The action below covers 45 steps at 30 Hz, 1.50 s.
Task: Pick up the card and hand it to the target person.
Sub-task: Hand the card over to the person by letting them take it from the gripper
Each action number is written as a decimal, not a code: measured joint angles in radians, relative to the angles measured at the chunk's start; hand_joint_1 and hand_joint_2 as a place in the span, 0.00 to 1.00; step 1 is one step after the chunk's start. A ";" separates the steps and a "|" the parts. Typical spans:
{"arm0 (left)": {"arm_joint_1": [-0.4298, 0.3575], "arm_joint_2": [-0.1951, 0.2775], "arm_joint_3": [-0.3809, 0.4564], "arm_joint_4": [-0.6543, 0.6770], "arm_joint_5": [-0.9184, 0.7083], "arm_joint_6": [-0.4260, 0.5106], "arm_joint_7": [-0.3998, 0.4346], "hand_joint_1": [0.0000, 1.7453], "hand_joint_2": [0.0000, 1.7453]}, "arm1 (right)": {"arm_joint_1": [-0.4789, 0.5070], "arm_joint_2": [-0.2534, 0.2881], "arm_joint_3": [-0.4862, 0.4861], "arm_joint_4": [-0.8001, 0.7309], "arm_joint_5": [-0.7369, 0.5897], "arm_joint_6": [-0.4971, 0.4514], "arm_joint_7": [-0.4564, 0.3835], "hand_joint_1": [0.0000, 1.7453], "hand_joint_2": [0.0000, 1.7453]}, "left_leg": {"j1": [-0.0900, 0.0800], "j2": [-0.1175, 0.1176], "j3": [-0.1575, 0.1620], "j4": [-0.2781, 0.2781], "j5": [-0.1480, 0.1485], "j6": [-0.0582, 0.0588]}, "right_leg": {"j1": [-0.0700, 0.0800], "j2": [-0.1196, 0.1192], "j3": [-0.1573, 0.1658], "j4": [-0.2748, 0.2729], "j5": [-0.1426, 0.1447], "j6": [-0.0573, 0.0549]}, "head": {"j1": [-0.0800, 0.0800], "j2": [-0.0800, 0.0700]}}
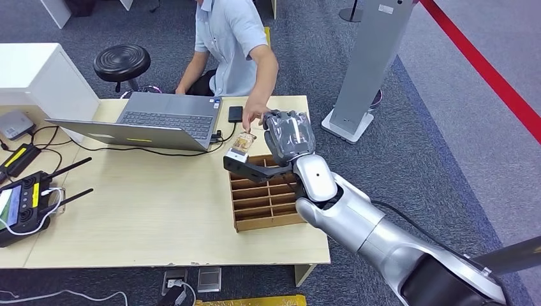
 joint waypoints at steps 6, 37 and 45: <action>0.000 0.000 0.000 0.000 0.008 0.000 -0.005 0.00 0.50 | 0.000 0.012 -0.005 0.020 0.000 -0.004 -0.008 0.45 1.00 | 0.000 0.000 0.000 0.000 0.000 0.000 | 0.000 0.000 0.000 0.000 0.000 0.000 | 0.000 0.000; 0.058 0.002 0.001 0.000 0.077 0.032 -0.061 0.00 0.00 | 0.282 -0.077 -0.194 -0.414 -0.805 -0.244 -0.368 0.00 1.00 | 0.000 0.000 0.000 0.000 0.000 0.000 | 0.000 0.000 0.000 -0.001 0.000 0.000 | 0.001 0.000; 0.063 0.009 0.001 0.000 0.090 0.032 -0.054 0.00 0.00 | 0.474 -0.168 -0.238 -0.568 -1.097 -0.082 -0.406 0.00 1.00 | 0.000 0.000 0.000 0.000 0.000 0.000 | 0.000 0.000 0.000 -0.001 0.000 0.000 | 0.000 0.000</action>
